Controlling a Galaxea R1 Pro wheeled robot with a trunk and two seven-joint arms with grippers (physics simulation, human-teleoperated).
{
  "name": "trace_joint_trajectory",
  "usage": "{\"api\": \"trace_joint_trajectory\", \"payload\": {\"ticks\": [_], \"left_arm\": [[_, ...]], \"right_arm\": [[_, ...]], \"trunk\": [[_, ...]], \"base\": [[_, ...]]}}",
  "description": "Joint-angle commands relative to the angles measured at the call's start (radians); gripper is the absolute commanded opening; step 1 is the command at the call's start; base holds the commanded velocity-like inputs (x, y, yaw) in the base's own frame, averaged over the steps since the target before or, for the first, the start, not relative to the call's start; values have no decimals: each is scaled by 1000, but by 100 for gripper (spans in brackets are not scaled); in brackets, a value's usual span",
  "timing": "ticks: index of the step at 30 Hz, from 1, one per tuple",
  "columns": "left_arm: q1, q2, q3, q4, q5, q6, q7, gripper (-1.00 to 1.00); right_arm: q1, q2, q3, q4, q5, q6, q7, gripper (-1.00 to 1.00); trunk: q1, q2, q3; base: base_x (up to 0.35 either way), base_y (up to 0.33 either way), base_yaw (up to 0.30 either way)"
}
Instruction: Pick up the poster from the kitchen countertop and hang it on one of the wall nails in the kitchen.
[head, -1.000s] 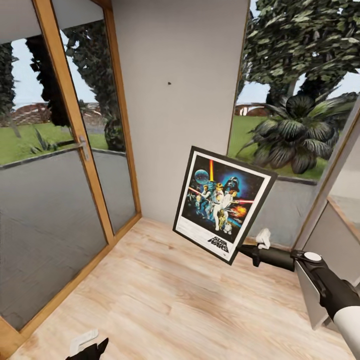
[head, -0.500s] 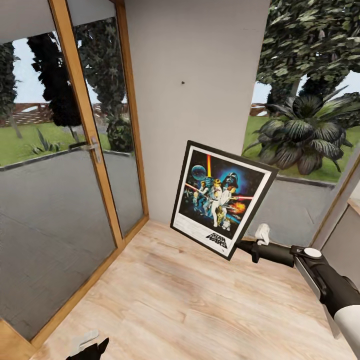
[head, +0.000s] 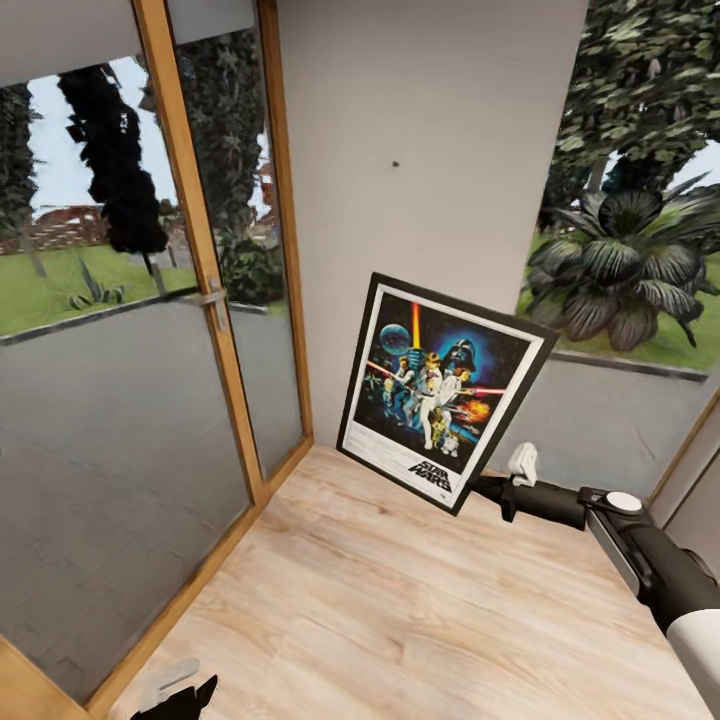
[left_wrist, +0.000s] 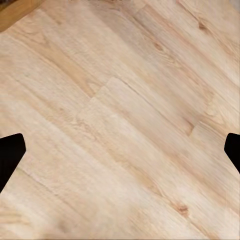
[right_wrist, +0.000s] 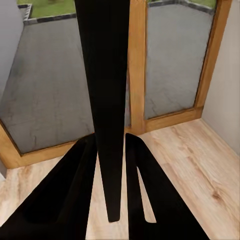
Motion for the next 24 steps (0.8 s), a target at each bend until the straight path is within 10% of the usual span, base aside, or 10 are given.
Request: {"api": "trace_joint_trajectory", "payload": {"ticks": [1, 24], "left_arm": [[-1, 0, 8, 2, 0, -1, -7, 100], [-1, -2, 3, 2, -4, -2, -8, 100]], "right_arm": [[-1, -1, 3, 0, -12, 12, 2, -100], [-1, -2, 2, -11, -5, 12, 2, -100]], "trunk": [[1, -2, -2], [1, -2, 9]], "base": [[150, 337, 0], [135, 161, -214]]}}
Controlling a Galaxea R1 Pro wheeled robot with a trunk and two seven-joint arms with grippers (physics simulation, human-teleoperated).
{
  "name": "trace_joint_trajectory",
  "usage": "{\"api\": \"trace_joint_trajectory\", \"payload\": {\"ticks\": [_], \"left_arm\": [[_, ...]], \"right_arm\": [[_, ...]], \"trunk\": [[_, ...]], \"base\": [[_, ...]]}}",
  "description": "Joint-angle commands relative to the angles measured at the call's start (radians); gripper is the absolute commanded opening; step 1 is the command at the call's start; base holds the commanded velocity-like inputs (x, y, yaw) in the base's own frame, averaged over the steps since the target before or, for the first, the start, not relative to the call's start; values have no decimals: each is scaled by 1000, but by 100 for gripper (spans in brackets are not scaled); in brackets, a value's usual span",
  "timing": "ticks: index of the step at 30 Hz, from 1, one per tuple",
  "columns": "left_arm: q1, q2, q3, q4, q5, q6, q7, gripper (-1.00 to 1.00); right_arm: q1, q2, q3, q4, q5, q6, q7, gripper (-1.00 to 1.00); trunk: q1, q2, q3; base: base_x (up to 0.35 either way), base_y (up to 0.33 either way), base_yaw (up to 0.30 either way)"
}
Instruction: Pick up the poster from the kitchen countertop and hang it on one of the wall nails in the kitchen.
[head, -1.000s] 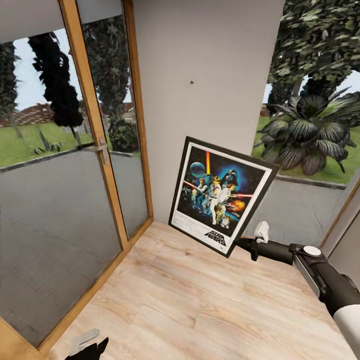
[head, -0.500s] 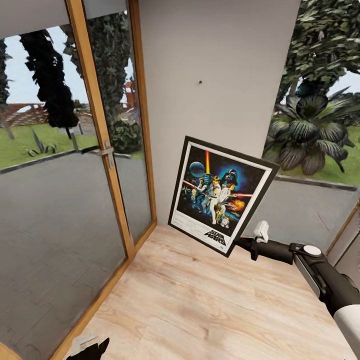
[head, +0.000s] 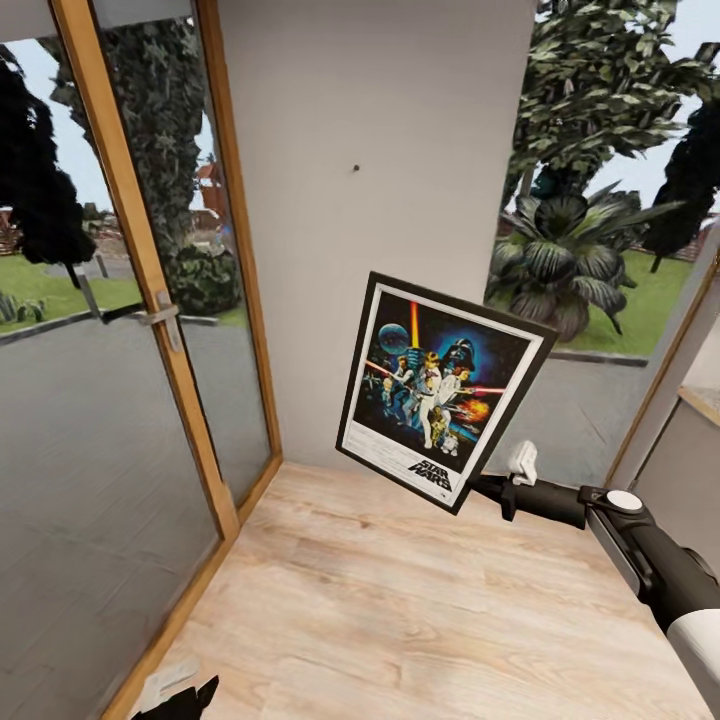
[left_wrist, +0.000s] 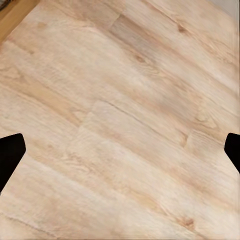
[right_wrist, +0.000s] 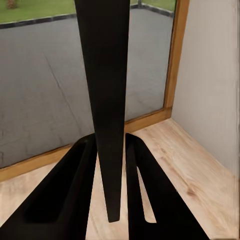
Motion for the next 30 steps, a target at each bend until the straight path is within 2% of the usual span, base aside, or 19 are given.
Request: {"api": "trace_joint_trajectory", "payload": {"ticks": [1, 17, 23, 30], "left_arm": [[-1, 0, 8, 2, 1, -1, -7, 100], [-1, 0, 5, 0, 1, 1, -7, 100], [-1, 0, 5, 1, 1, 1, -8, 100], [-1, 0, 6, 2, 1, 1, -7, 100]], "right_arm": [[-1, -1, 3, 0, -12, 11, 2, -100], [-1, 0, 4, 2, -12, 10, 2, -100], [-1, 0, 4, 2, -12, 10, 2, -100], [-1, 1, 4, 3, -12, 10, 2, -100]], "trunk": [[1, -2, -2], [1, -2, -1], [1, -2, 2], [1, -2, 8]], "base": [[113, 181, -146], [204, 272, -29], [229, 237, -194], [57, 51, -263]]}}
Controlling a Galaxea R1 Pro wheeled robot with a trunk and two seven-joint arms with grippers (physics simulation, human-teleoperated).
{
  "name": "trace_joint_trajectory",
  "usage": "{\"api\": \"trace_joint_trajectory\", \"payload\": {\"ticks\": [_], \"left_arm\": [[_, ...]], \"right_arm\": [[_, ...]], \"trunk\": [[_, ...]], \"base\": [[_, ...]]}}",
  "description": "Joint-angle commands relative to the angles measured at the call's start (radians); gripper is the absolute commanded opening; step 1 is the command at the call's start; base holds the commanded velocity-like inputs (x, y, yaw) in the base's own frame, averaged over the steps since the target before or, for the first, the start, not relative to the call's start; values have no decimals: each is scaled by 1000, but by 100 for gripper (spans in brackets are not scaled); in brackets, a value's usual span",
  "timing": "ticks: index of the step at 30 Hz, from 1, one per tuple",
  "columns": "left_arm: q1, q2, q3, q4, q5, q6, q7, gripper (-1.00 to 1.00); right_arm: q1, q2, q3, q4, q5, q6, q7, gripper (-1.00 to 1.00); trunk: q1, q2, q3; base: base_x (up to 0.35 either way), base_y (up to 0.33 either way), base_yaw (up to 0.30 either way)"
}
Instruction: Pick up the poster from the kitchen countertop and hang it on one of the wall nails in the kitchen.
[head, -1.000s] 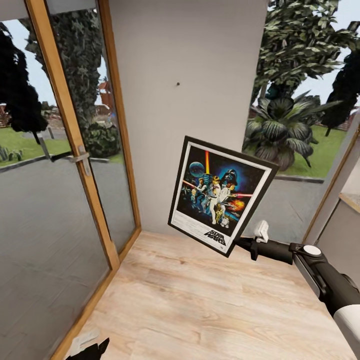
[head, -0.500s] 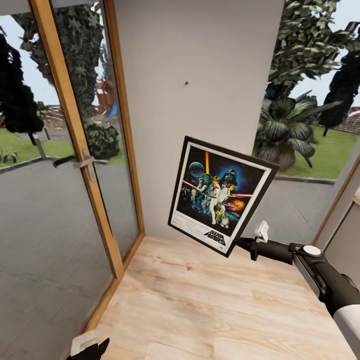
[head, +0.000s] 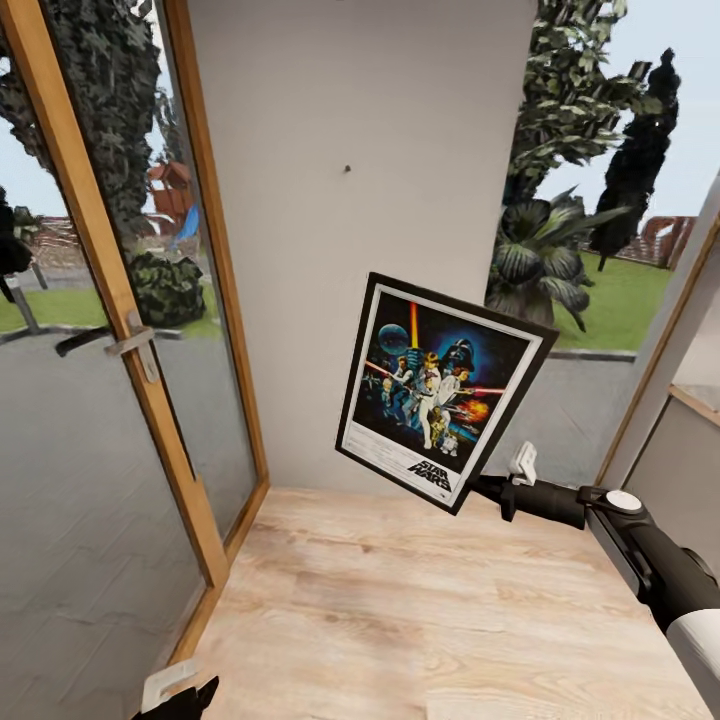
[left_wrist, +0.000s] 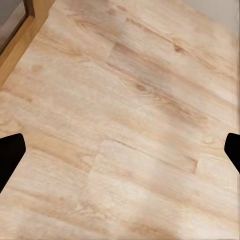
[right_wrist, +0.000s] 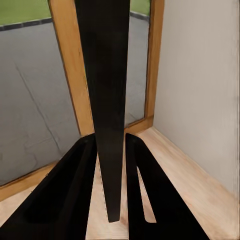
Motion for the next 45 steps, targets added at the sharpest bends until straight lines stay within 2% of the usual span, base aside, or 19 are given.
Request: {"api": "trace_joint_trajectory", "payload": {"ticks": [1, 9, 19, 38, 40, 42, 45], "left_arm": [[-1, 0, 7, 1, 1, -1, -7, 100], [-1, 1, 7, 1, 1, -2, -7, 100], [-1, 1, 7, 0, 1, -2, -7, 100], [-1, 0, 7, 1, 1, -2, -8, 100], [-1, -1, 7, 2, 1, -1, -9, 100], [-1, -3, 7, 4, 0, 0, -9, 100], [1, -3, 8, 5, 0, 0, -9, 100]], "right_arm": [[-2, -1, 3, 1, -12, 11, 2, -100], [-1, 0, 3, 1, -12, 11, 2, -100], [-1, 0, 3, 1, -12, 11, 2, -100], [-1, 6, 7, -2, -12, 11, 2, -100], [-1, 10, 15, -3, -12, 11, 2, -100], [-1, 15, 46, -4, -12, 12, 1, -100], [-1, 18, 67, -5, -12, 12, 0, -100]], "trunk": [[1, -2, -2], [1, -2, 1], [1, -2, 1], [1, -2, 1], [1, -2, 1], [1, -2, 1], [1, -2, 1]], "base": [[8, 7, -273], [32, 1, -128], [277, 0, -5], [11, 0, -93], [0, 0, -23], [0, 0, -11], [0, 0, -5]]}}
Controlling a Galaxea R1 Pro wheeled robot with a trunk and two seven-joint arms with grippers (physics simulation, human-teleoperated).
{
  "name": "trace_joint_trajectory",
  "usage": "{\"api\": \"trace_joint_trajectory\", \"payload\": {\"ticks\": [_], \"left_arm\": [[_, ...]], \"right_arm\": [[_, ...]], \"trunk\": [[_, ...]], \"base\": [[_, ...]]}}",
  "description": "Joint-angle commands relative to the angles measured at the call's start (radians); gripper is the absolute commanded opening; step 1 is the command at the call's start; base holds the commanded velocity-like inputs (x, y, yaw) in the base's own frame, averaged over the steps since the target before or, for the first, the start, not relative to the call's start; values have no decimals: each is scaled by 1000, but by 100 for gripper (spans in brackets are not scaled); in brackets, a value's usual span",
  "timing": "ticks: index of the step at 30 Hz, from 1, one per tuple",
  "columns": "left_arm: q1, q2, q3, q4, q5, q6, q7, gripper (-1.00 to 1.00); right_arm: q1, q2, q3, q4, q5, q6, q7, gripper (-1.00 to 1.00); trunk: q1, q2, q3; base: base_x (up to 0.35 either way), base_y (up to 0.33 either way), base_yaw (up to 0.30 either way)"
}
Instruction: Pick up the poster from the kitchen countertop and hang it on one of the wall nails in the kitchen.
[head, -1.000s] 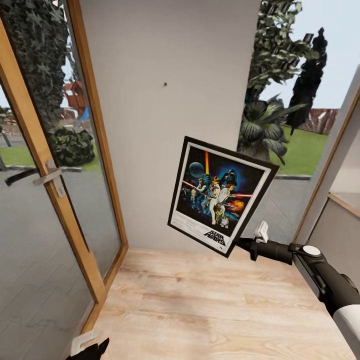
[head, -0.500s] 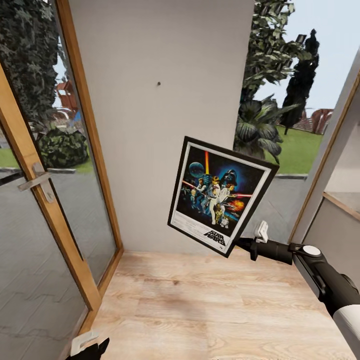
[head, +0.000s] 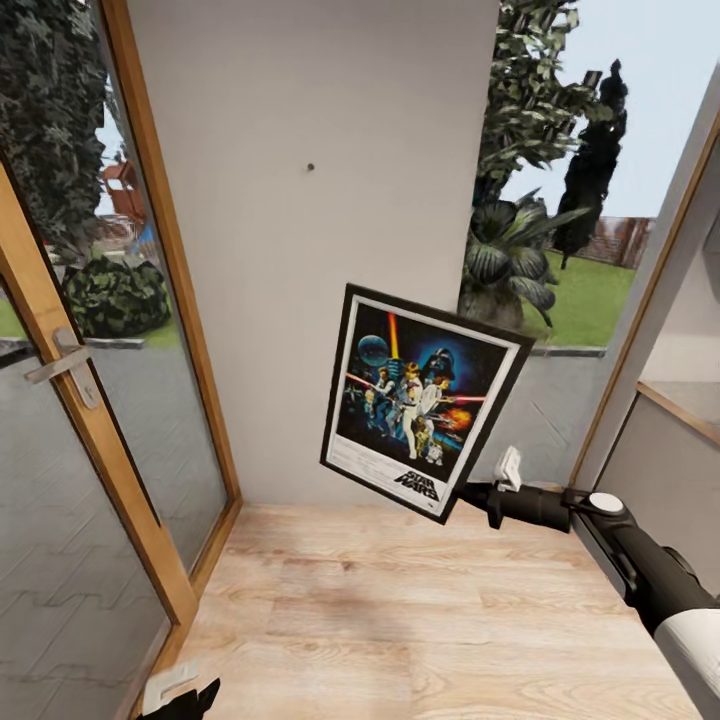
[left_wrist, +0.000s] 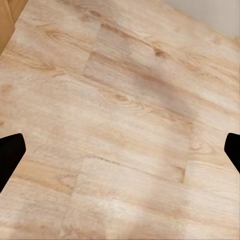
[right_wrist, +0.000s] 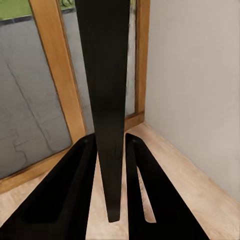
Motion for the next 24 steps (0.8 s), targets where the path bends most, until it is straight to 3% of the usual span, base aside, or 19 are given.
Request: {"api": "trace_joint_trajectory", "payload": {"ticks": [1, 5, 7, 9, 12, 14, 15, 18, 24], "left_arm": [[2, 0, 8, 2, 0, -1, -7, 100], [18, -2, 8, 2, 0, -1, -6, 100], [23, -2, 8, 3, 0, -1, -6, 100], [35, -3, 8, 4, -1, -1, -6, 100], [42, -4, 7, 4, -1, -1, -6, 100], [44, -5, 6, 4, -1, 0, -6, 100], [45, -5, 5, 4, -1, 0, -6, 100], [46, -5, 5, 4, -1, 0, -6, 100], [46, -5, 5, 4, -1, 1, -6, 100]], "right_arm": [[-1, -1, 8, 0, -12, 11, 2, -100], [-4, 6, 21, -2, -12, 20, 0, -100], [-13, 18, 25, -46, -12, 184, 0, -100], [-17, 28, 27, -197, -10, 313, -2, -100], [-49, 31, 28, -299, -10, 461, -1, -100], [-111, 33, 42, -346, -10, 581, 0, -100], [-189, 36, 52, -368, -11, 706, 2, -100], [-240, 53, 64, -373, -11, 756, 2, -100], [-411, 123, 154, -369, -10, 885, 2, -100]], "trunk": [[1, -2, -2], [1, -2, -2], [1, -2, -2], [1, -2, -2], [1, -2, -2], [1, -2, -2], [1, -2, -2], [1, -2, -2], [1, -2, -2]], "base": [[0, 0, -3], [0, 0, -1], [0, 0, 0], [0, 0, 0], [0, 0, 0], [0, 0, 0], [0, 0, 0], [0, 0, 0], [0, 0, 0]]}}
